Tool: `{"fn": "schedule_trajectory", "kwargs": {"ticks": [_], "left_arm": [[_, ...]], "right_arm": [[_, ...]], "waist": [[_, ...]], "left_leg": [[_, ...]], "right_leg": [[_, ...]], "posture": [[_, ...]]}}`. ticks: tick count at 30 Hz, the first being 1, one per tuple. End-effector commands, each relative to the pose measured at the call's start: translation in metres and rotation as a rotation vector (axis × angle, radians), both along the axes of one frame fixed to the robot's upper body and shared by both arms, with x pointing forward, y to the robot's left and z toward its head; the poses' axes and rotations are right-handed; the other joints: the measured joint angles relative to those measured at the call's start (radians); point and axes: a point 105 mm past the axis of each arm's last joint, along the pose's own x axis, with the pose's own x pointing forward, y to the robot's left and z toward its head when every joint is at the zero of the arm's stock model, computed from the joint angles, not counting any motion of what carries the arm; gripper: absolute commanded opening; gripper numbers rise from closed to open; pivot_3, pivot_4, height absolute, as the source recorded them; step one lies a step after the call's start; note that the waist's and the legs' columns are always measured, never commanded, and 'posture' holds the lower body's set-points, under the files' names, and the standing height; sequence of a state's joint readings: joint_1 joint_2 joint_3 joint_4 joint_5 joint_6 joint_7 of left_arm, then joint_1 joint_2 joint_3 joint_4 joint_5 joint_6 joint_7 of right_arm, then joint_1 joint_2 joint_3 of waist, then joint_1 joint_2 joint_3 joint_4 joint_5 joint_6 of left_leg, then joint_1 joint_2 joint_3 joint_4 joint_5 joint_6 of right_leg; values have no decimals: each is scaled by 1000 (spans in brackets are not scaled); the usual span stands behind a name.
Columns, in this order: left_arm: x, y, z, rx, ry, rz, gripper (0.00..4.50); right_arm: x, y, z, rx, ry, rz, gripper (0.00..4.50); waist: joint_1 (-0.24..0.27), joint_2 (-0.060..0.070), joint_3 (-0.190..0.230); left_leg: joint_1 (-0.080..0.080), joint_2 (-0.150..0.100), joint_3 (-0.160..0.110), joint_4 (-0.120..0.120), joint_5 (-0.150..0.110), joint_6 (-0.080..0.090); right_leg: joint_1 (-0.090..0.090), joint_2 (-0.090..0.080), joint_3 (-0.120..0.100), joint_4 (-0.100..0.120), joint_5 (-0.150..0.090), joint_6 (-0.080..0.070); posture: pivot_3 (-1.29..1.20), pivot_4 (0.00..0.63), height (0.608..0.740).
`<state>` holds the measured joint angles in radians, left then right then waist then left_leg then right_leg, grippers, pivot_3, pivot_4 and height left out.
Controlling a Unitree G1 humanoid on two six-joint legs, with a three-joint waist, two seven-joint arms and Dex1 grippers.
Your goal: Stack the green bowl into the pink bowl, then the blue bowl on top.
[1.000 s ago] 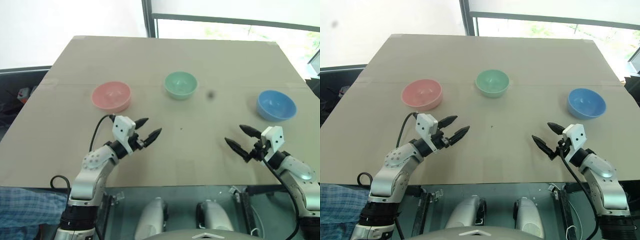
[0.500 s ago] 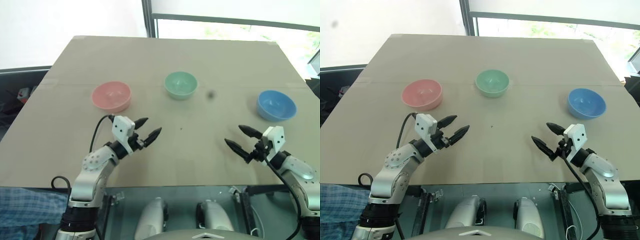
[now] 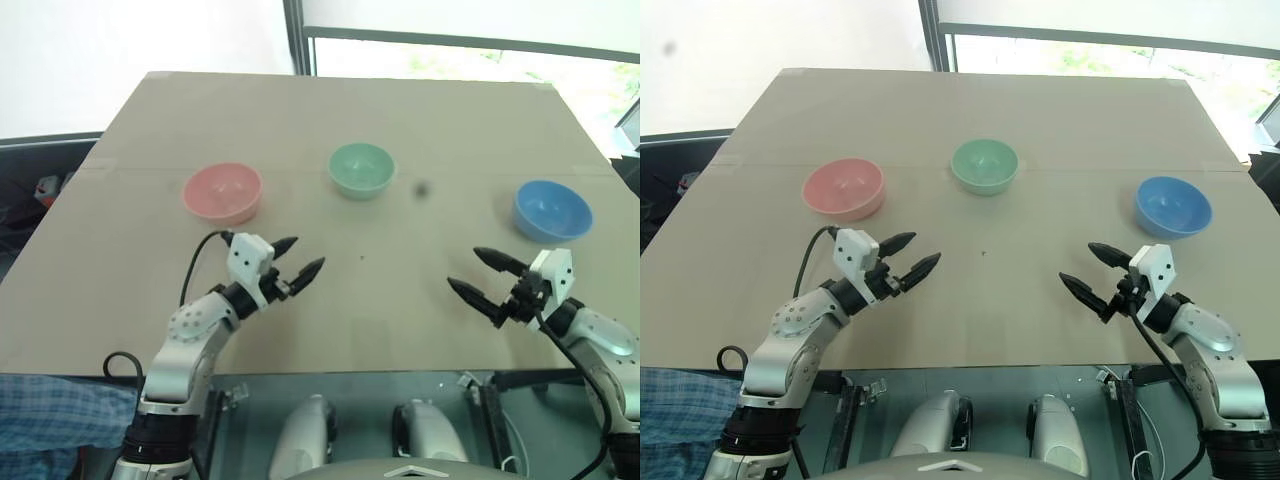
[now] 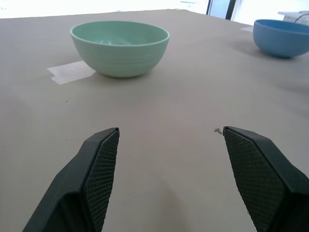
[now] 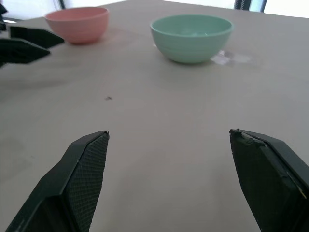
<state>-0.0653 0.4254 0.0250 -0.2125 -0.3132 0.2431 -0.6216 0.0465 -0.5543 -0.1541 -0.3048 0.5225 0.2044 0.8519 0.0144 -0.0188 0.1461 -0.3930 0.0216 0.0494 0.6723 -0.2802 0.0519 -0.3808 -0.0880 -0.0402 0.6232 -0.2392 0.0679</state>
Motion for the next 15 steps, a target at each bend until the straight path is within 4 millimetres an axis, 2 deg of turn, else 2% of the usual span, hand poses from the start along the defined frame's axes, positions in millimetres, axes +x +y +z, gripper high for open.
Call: {"fn": "schedule_trajectory", "kwargs": {"ticks": [1,4,8,9,12,15], "left_arm": [[13,9,-1,62,1,80,3627],[23,11,2,124,-23,92,3627],[37,11,16,230,-82,81,3627],[40,11,19,256,-91,81,3627],[58,20,50,317,-141,171,3627],[64,28,64,361,-157,206,3627]], "right_arm": [[-8,18,40,63,-63,97,4203],[-12,32,61,90,-82,156,4203],[-11,36,74,84,-103,166,4203],[-11,37,76,85,-105,163,4203],[-10,35,75,82,-104,146,4203],[-10,33,73,83,-99,133,4203]], "waist": [[0,0,0],[2,0,0],[3,-1,0],[3,-1,0],[4,-1,0],[1,-1,0]], "left_leg": [[0,0,0,0,0,0],[0,0,-1,0,0,1],[-1,0,-1,1,0,1],[-2,0,-1,1,0,1],[-3,-1,-2,1,0,1],[-3,-1,-1,1,0,1]], "right_leg": [[0,0,0,0,0,0],[0,0,-1,1,0,0],[0,0,-1,0,0,0],[0,0,-1,-1,0,0],[-1,0,-3,-1,0,0],[-1,0,-2,1,0,1]], "posture": [[0,150,740],[0,150,740],[0,150,740],[0,150,740],[0,150,740],[0,150,740]]}}
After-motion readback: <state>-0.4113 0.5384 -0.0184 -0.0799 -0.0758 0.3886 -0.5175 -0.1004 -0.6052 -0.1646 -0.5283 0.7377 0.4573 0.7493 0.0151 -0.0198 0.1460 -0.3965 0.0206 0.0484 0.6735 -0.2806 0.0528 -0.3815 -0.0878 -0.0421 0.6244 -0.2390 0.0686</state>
